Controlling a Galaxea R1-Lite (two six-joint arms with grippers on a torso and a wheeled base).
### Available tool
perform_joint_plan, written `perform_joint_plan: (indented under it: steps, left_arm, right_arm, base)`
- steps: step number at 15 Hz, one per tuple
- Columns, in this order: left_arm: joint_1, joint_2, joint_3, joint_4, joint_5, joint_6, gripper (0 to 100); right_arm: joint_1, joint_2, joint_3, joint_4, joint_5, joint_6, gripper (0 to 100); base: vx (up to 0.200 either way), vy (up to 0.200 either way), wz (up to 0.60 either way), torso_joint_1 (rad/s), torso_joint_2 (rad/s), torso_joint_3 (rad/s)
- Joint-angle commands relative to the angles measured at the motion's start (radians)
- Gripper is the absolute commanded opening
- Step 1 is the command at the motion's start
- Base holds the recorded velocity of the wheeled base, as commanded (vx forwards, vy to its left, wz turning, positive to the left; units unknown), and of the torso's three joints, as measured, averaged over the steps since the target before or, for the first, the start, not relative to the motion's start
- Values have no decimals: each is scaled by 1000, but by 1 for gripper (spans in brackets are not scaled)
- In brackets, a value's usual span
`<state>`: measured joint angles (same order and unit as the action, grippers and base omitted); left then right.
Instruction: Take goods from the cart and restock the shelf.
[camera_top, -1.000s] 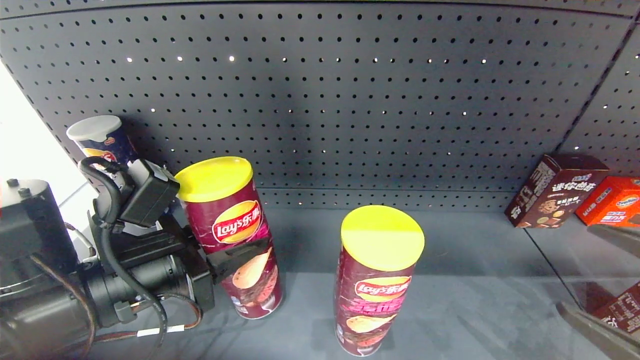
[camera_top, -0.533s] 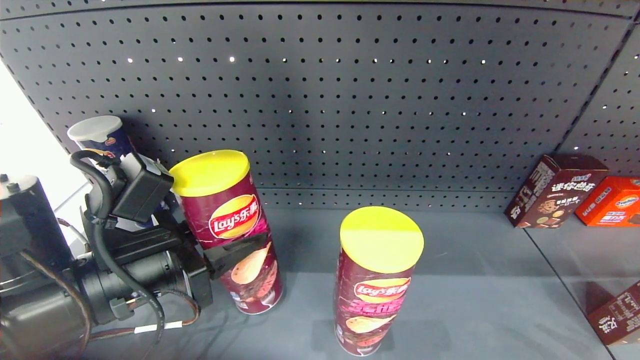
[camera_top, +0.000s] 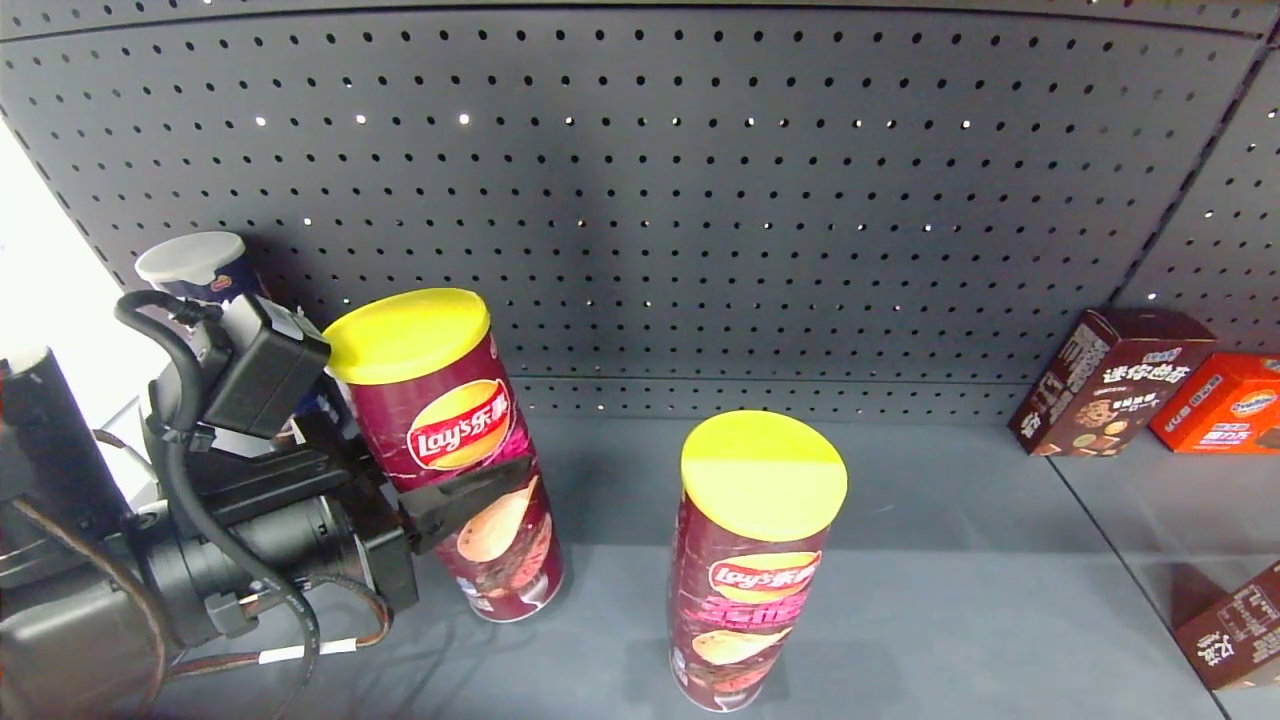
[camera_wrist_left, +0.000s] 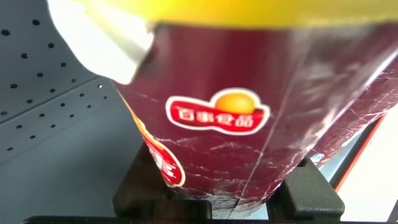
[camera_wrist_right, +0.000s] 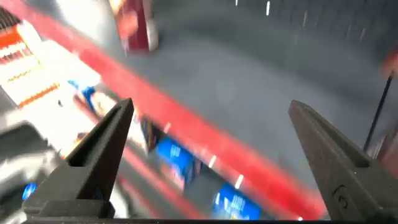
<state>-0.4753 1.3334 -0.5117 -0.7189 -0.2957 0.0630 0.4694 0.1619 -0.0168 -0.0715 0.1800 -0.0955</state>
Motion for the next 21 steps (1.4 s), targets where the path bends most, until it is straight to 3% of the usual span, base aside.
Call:
perform_joint_plan:
  steps: [1,3,6,8,10,11,15,16,17,19,21]
  left_arm:
    - [-2,-2,-2,-1,-2,0,0]
    - [-2,-2,-4,-1,-2,0,0]
    - [-2,-5,-8,-1,-2,0,0]
    - [-2,-17,-7,-1,-2,0,0]
    - [-2,-19,-5,-1,-2,0,0]
    - [-3,-26,-4,-1,-2,0,0]
    - [-6,-25,-10,-1,-23,3,0]
    - [-6,-25,-10,-1,-23,3,0]
    - [-6,-25,-10,-1,-25,3,0]
    - [-5,-25,-10,-1,-25,3,0]
    - [-5,-22,-10,-1,-25,3,0]
  right_arm:
    - [-49,-162,-23,104,-7,28,100]
    - [-49,-162,-15,84,-14,27,100]
    - [-49,-162,-3,42,-229,28,100]
    - [-49,-162,15,4,-283,20,100]
    - [-49,-162,17,4,-275,16,100]
    - [-32,-162,17,6,-137,14,100]
    - [152,-162,17,6,-134,17,100]
    - [152,-162,17,6,-134,17,100]
    - [169,-162,15,13,-212,33,100]
    - [110,-153,12,16,-251,51,100]
    - [-48,-65,14,16,-249,51,100]
  base:
    - [0,0,0,0,0,0]
    - [0,0,0,0,0,0]
    - [0,0,0,0,0,0]
    - [0,0,0,0,0,0]
    - [0,0,0,0,0,0]
    - [0,0,0,0,0,0]
    - [0,0,0,0,0,0]
    - [0,0,0,0,0,0]
    - [0,0,0,0,0,0]
    - [0,0,0,0,0,0]
    - [0,0,0,0,0,0]
